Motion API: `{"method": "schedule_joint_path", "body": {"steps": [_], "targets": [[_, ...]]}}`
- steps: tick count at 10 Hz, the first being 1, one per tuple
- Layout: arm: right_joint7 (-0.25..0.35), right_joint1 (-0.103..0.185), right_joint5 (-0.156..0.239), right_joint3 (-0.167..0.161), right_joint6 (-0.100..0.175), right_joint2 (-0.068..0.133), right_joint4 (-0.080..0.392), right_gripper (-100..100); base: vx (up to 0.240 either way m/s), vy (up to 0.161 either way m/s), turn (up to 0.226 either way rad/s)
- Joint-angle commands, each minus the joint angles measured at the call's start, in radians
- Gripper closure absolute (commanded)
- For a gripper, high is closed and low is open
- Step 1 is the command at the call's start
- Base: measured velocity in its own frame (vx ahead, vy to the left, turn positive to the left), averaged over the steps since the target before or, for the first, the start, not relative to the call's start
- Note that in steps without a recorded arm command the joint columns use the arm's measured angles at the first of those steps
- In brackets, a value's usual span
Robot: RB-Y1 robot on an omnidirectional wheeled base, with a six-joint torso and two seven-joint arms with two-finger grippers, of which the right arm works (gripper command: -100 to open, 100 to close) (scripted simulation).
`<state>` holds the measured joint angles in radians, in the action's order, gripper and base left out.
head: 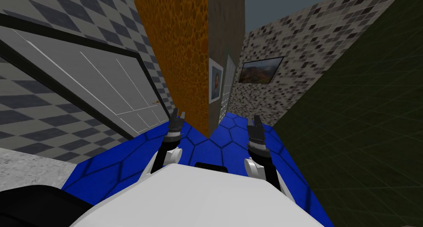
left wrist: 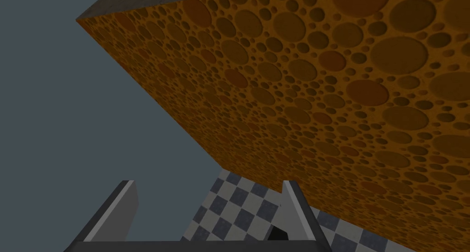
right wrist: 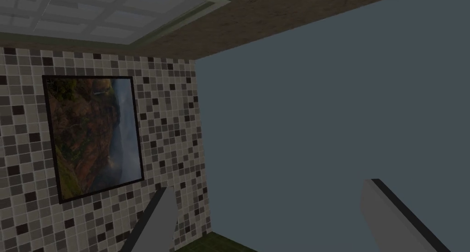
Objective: Push the door open
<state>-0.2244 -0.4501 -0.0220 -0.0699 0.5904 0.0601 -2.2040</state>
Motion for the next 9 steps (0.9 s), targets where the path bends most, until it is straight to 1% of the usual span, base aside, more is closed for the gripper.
{"method": "schedule_joint_path", "body": {"steps": [1,2,3,4,5,6,9], "targets": [[-0.029,0.019,-0.007,0.005,0.0,0.008,0.036,-100,0.122,-0.11,0.135],[-0.05,0.028,-0.013,0.007,0.004,0.012,0.063,-100,0.142,-0.154,0.186],[-0.061,0.032,-0.016,0.007,0.006,0.014,0.076,-100,0.135,-0.134,0.11],[-0.081,0.041,-0.022,0.009,0.011,0.018,0.102,-100,0.125,-0.104,0.122],[-0.092,0.045,-0.025,0.009,0.013,0.02,0.116,-100,0.116,-0.099,0.098],[-0.114,0.054,-0.031,0.011,0.017,0.024,0.144,-100,0.126,-0.101,0.126],[-0.15,0.069,-0.042,0.013,0.025,0.029,0.191,-100,0.104,-0.109,0.101]]}}
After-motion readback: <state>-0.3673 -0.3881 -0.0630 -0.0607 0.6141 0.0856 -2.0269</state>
